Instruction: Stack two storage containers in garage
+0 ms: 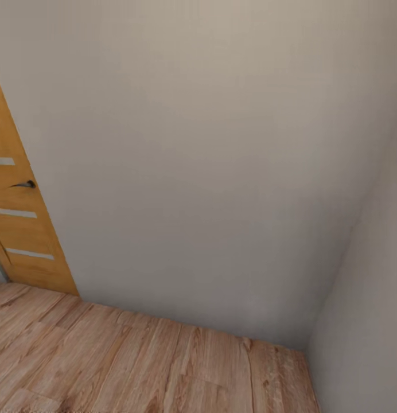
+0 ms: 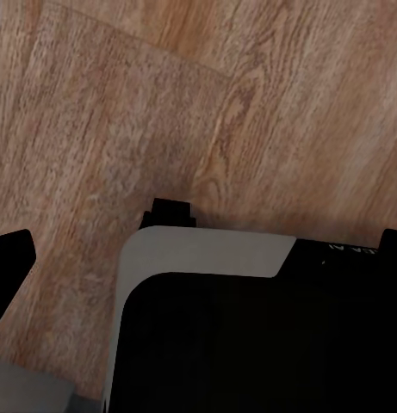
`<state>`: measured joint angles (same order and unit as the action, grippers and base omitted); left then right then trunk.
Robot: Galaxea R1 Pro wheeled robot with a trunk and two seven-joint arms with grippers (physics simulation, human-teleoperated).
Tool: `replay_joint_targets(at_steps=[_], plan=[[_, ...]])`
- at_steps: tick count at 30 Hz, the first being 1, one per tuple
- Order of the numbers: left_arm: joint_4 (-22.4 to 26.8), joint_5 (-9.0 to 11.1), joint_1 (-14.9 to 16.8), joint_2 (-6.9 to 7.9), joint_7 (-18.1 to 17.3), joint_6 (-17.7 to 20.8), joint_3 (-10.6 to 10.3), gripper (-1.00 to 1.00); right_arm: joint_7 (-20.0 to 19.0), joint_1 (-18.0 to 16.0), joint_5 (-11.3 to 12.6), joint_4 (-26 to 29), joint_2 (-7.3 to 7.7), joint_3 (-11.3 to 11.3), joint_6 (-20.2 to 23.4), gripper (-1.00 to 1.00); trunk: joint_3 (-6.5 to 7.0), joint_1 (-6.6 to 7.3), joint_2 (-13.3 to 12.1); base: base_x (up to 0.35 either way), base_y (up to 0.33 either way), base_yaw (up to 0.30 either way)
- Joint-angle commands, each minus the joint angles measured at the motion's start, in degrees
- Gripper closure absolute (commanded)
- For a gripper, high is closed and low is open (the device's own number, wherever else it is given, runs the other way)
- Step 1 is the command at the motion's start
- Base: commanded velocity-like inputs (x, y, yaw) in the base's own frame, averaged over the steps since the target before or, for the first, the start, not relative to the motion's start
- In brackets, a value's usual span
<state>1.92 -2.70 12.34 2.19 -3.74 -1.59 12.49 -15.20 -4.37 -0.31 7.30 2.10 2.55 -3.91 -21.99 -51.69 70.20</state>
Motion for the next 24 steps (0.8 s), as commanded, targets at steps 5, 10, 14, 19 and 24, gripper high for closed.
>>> replay_joint_targets(at_steps=[5, 10, 14, 19, 24], plan=[[-0.07, -0.28, 0.05, 0.01, -0.21, -0.17, 0.43, -1.0, -0.27, -0.02, -0.04, -0.03, 0.01, 0.27, -0.14, -1.0, -0.06, -0.01, 0.04, 0.021, 0.009, 0.267], [-0.09, -0.28, 0.05, 0.01, -0.21, -0.17, 0.43, -1.0, -0.27, -0.02, -0.04, -0.04, 0.03, 0.27, -0.13, -1.0, -0.06, -0.01, 0.04, 0.005, 0.002, 0.22], [-0.08, -0.28, 0.05, 0.01, -0.21, -0.17, 0.43, -1.0, -0.27, -0.02, -0.04, -0.03, 0.04, 0.27, -0.13, -1.0, -0.06, -0.01, 0.04, 0.001, 0.001, 0.073], [-0.07, -0.28, 0.05, 0.01, -0.21, -0.17, 0.43, -1.0, -0.27, -0.03, -0.04, -0.03, 0.05, 0.27, -0.13, -1.0, -0.06, -0.01, 0.04, 0.056, 0.0, 0.021], [-0.07, -0.28, 0.05, 0.01, -0.21, -0.17, 0.43, -1.0, -0.27, -0.03, -0.04, -0.01, 0.04, 0.27, -0.13, -1.0, -0.06, -0.01, 0.04, 0.268, 0.0, 0.004]])
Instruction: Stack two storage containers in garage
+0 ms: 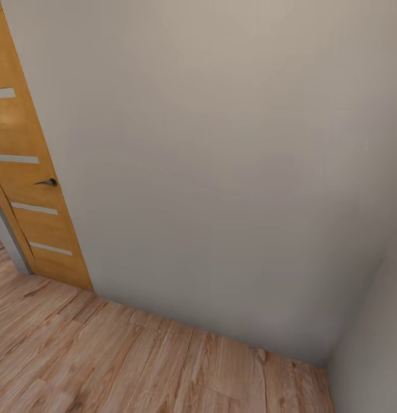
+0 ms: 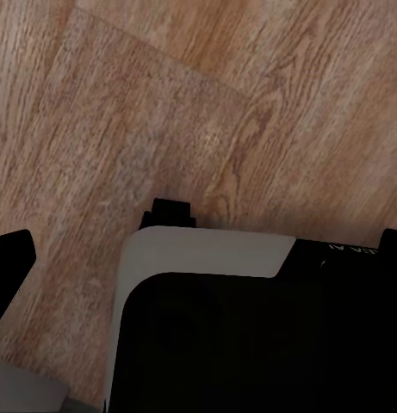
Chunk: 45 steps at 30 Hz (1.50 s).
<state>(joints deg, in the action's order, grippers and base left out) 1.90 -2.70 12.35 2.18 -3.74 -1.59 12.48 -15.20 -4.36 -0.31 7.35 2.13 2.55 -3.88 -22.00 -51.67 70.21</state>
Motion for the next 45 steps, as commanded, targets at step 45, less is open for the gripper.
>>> replay_joint_targets(at_steps=[45], plan=[[-0.05, -0.28, 0.04, 0.01, -0.21, -0.17, 0.44, -1.0, -0.27, -0.05, -0.04, -0.09, 0.01, 0.26, -0.17, -1.0, -0.06, -0.03, 0.03, 0.027, 0.0, 0.236]])
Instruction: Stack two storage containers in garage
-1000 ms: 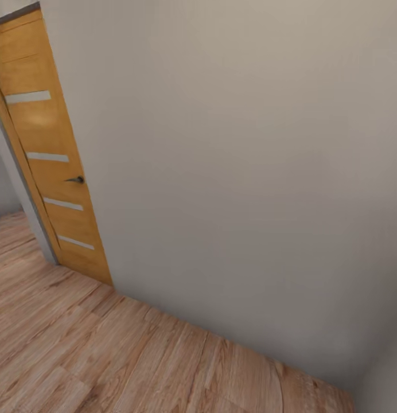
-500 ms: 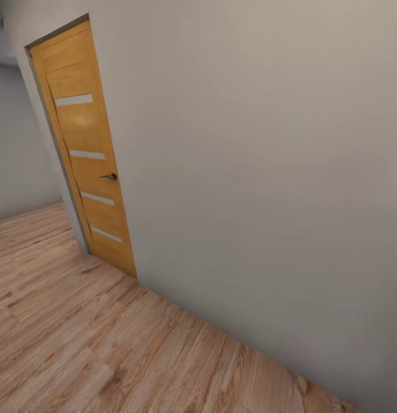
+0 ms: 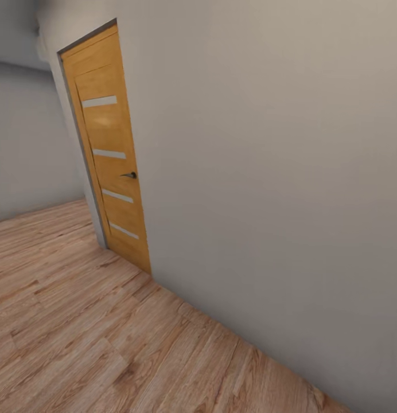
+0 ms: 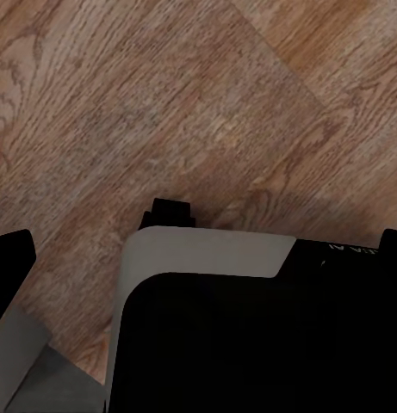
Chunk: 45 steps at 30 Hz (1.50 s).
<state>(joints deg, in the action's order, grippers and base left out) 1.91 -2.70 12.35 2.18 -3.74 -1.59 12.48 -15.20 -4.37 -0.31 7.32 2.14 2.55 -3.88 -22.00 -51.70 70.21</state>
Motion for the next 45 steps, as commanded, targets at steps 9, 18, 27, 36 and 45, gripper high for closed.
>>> replay_joint_targets(at_steps=[9, 18, 27, 36, 45], plan=[[-0.07, -0.28, 0.04, 0.01, -0.21, -0.17, 0.44, -1.0, -0.27, -0.04, -0.04, -0.03, -0.01, 0.26, -0.16, -1.0, -0.06, 0.0, 0.04, 0.0, 0.0, 0.014], [-0.06, -0.28, 0.04, 0.01, -0.21, -0.17, 0.44, -1.0, -0.27, -0.03, -0.04, -0.04, 0.0, 0.26, -0.16, -1.0, -0.06, 0.0, 0.04, 0.012, 0.002, 0.001], [-0.07, -0.28, 0.04, 0.01, -0.21, -0.17, 0.44, -1.0, -0.27, -0.02, -0.04, -0.06, -0.02, 0.26, -0.18, -1.0, -0.06, 0.0, 0.04, 0.266, 0.067, 0.017], [-0.08, -0.28, 0.04, 0.01, -0.21, -0.17, 0.44, -1.0, -0.27, -0.02, -0.04, -0.06, -0.03, 0.26, -0.21, -1.0, -0.06, 0.0, 0.04, 0.33, 0.093, 0.183], [-0.06, -0.28, 0.04, 0.01, -0.21, -0.17, 0.44, -1.0, -0.27, -0.02, -0.04, -0.03, -0.02, 0.26, -0.19, -1.0, -0.06, 0.0, 0.04, 0.334, 0.095, 0.284]])
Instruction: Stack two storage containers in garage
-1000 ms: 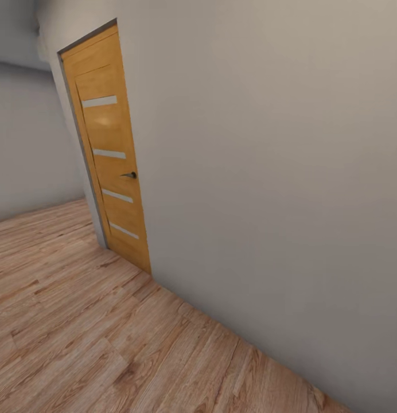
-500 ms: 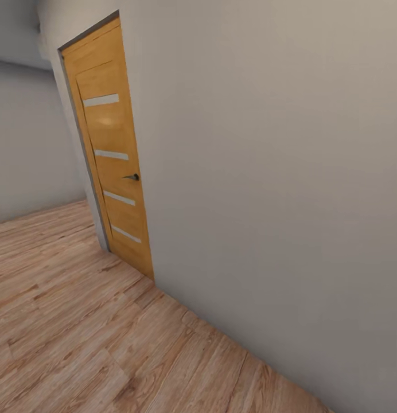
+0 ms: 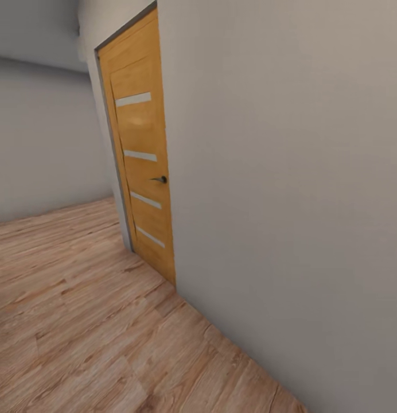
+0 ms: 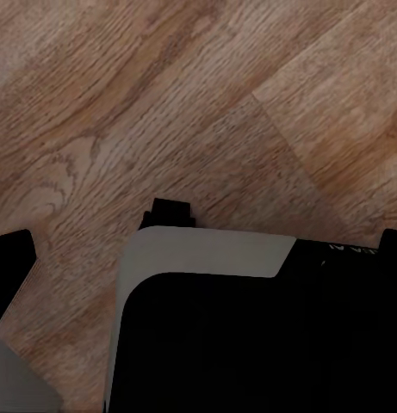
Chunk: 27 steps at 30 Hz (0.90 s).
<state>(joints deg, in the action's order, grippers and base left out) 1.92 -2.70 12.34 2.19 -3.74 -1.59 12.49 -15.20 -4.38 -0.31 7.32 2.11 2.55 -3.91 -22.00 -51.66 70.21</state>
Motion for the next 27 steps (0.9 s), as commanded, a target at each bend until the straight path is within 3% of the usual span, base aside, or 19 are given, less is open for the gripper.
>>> replay_joint_targets(at_steps=[1, 27], plan=[[-0.08, -0.28, 0.06, 0.01, -0.21, -0.17, 0.43, -1.0, -0.26, -0.02, -0.04, -0.03, 0.01, 0.27, -0.15, -1.0, -0.06, -0.04, 0.03, 0.335, 0.095, 0.286], [-0.1, -0.28, 0.06, 0.01, -0.21, -0.17, 0.43, -1.0, -0.2, -0.03, -0.04, -0.04, 0.03, 0.27, -0.15, -1.0, -0.06, -0.04, 0.03, 0.323, 0.032, 0.286]])
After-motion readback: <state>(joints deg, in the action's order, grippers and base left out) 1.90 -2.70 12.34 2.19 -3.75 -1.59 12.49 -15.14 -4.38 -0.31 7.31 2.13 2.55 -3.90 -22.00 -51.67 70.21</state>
